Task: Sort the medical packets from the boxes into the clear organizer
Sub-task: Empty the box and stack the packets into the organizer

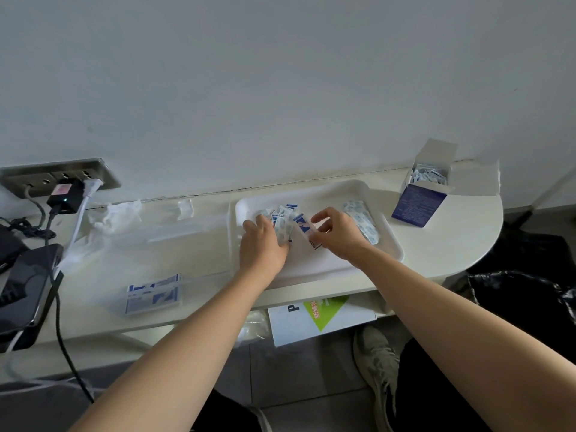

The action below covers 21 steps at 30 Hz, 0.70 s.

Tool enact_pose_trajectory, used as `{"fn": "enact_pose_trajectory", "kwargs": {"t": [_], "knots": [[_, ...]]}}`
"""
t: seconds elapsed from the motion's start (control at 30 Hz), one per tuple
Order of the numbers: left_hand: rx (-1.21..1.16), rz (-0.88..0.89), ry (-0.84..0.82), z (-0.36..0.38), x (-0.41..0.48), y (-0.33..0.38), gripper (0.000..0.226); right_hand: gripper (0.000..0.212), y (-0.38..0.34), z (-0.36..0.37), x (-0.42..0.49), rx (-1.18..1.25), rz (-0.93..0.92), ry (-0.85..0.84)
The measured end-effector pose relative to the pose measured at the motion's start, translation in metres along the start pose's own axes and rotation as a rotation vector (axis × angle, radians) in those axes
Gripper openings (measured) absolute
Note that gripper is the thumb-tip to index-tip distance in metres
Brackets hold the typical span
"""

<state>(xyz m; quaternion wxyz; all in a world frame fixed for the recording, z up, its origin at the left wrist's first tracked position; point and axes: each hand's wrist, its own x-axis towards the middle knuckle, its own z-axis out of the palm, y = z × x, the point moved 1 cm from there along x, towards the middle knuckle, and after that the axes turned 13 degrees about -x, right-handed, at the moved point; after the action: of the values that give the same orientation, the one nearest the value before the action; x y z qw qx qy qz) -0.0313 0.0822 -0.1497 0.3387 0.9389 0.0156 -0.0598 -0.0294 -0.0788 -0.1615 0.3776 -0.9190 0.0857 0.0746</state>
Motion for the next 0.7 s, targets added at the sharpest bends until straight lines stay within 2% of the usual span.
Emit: {"fn": "enact_pose_trajectory", "kwargs": {"t": [0.1,0.23,0.37,0.47,0.7], "knots": [[0.021,-0.045,-0.018,0.004,0.000,-0.004,0.063,0.019,0.002,0.000,0.000,0.093,0.063,-0.018],[-0.043,-0.023,0.017,0.002,0.001,-0.007,0.052,0.008,0.003,-0.002,0.002,0.192,0.119,-0.032],[-0.077,-0.037,0.016,-0.002,0.003,-0.008,0.048,0.009,0.002,-0.002,0.006,0.239,0.158,-0.035],[-0.072,-0.044,0.008,-0.002,0.005,-0.011,0.032,0.010,-0.003,0.001,0.004,0.273,0.161,-0.059],[-0.119,-0.012,0.155,-0.004,0.002,0.002,0.025,0.006,-0.013,0.008,0.005,0.367,0.179,-0.113]]}}
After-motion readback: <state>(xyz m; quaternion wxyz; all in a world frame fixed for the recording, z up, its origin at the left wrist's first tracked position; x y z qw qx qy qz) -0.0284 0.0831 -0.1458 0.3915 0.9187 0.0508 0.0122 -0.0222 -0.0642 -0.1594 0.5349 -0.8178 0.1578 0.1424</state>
